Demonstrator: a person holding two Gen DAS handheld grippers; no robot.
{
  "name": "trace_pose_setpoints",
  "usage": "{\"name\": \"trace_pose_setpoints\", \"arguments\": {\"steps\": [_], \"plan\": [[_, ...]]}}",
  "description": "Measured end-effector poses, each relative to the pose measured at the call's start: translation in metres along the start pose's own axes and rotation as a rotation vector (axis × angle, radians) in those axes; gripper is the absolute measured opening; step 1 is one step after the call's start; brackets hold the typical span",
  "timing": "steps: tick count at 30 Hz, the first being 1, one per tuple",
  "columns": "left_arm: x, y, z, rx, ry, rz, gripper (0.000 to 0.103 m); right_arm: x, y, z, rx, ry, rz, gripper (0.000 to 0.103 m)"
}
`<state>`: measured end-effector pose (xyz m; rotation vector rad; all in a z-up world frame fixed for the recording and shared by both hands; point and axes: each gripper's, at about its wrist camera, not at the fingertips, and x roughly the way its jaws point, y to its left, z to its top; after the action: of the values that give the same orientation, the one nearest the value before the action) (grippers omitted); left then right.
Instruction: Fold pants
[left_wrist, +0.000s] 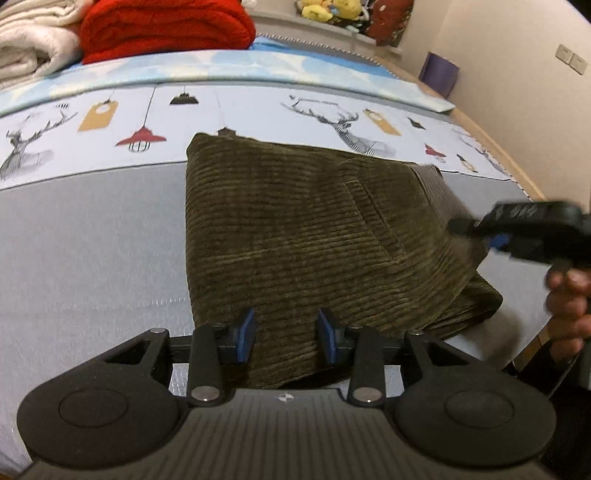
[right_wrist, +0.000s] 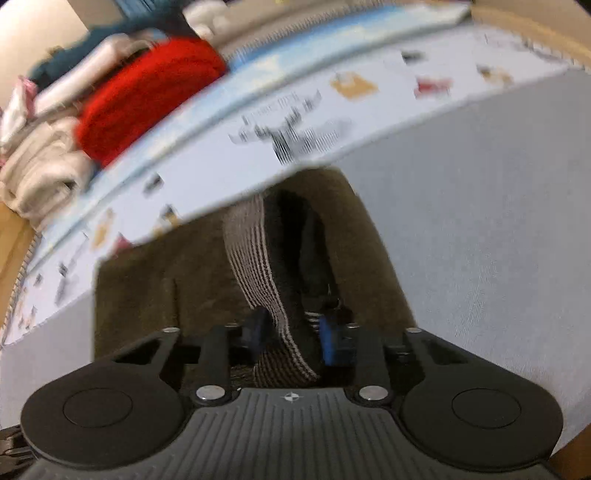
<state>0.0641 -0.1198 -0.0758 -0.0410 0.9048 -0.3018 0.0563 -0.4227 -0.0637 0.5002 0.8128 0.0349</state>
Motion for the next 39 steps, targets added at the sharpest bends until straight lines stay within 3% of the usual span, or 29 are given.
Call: {"name": "trace_pose_setpoints", "arguments": {"steps": [3,5,7,9,10,11,15,17,18,20,22,24,26,29,33,39], "plan": [[-0.017,0.001,-0.007,0.012,-0.040,-0.003,0.041,-0.040,-0.002,0.006,0.007,-0.157,0.076,0.022],[-0.024,0.001,-0.005,0.001,-0.070,-0.027,0.041,-0.056,-0.002,0.002,-0.032,-0.227,0.035,0.022],[-0.025,0.000,-0.001,0.003,-0.078,-0.057,0.041,-0.048,-0.012,0.003,-0.008,-0.184,-0.048,0.023],[-0.015,-0.003,-0.002,0.034,-0.023,-0.048,0.041,-0.024,-0.029,0.001,0.050,-0.027,-0.127,0.025],[-0.009,-0.005,-0.005,0.060,-0.001,-0.024,0.041,-0.015,-0.038,-0.002,0.089,0.029,-0.144,0.031],[-0.009,-0.007,-0.007,0.083,-0.005,-0.012,0.041,-0.018,-0.042,-0.002,0.109,0.006,-0.138,0.039],[-0.021,-0.009,-0.003,0.110,-0.041,-0.026,0.041,-0.051,-0.026,-0.001,-0.018,-0.163,-0.131,0.041],[-0.024,-0.009,-0.005,0.126,-0.045,-0.021,0.041,-0.061,-0.017,-0.001,-0.075,-0.200,-0.036,0.041],[-0.021,-0.010,-0.008,0.138,-0.015,-0.009,0.041,-0.059,-0.011,-0.002,-0.106,-0.185,0.018,0.041],[-0.005,-0.012,-0.019,0.190,0.071,0.043,0.041,-0.043,0.000,-0.005,-0.183,-0.068,0.075,0.041],[-0.004,-0.018,-0.021,0.257,0.072,0.075,0.041,-0.012,0.004,-0.020,-0.267,0.110,-0.023,0.041],[-0.008,-0.015,-0.017,0.220,0.074,0.066,0.041,-0.008,0.014,-0.025,-0.344,0.108,-0.071,0.041],[-0.010,-0.005,-0.011,0.150,0.093,0.045,0.041,-0.013,0.021,-0.024,-0.371,0.080,-0.068,0.042],[-0.025,0.005,0.011,0.087,0.078,0.033,0.041,-0.025,0.018,-0.016,-0.308,0.035,-0.023,0.042],[-0.047,0.008,0.056,0.160,-0.011,0.014,0.041,-0.034,0.025,0.015,-0.343,-0.027,0.013,0.045],[-0.039,0.009,0.116,0.263,-0.087,-0.027,0.039,-0.008,0.051,0.062,-0.512,0.000,-0.002,0.048]]}}
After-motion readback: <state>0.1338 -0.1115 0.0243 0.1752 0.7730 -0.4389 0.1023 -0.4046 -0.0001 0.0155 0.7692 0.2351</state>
